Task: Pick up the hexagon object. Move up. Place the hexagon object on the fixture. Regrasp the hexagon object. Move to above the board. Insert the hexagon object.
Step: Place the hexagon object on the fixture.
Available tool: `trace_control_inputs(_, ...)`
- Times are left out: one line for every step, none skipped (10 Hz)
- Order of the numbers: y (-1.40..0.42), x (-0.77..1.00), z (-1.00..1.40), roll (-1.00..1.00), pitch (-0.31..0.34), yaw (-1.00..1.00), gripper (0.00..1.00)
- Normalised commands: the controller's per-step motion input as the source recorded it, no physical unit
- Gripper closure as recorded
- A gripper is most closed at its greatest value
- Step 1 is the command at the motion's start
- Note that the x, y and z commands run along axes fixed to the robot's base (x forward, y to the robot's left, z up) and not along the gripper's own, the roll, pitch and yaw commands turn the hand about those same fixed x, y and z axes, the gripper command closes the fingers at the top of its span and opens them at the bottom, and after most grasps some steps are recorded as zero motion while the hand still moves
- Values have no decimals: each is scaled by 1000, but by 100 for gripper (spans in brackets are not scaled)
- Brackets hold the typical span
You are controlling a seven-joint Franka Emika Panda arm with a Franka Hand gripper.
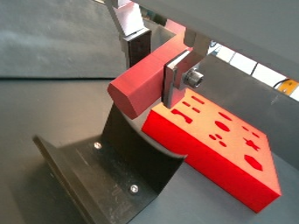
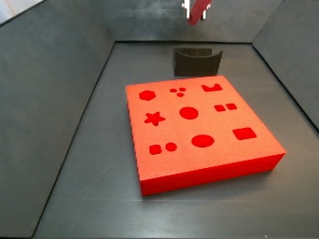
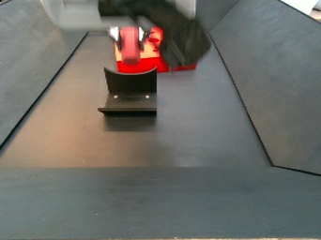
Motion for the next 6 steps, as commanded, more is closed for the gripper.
trace_control_inputs(85, 142, -1000, -1000, 80, -125, 100)
trace_control_inputs(92, 151, -1000, -990, 85, -139, 100)
trace_control_inputs(98, 161, -1000, -777, 72, -137, 100)
trace_control_inputs(104, 169, -1000, -617, 63, -135, 100)
trace_control_inputs(110, 177, -1000, -457, 55, -131, 100)
trace_control_inputs(113, 185, -1000, -307, 51, -125, 100)
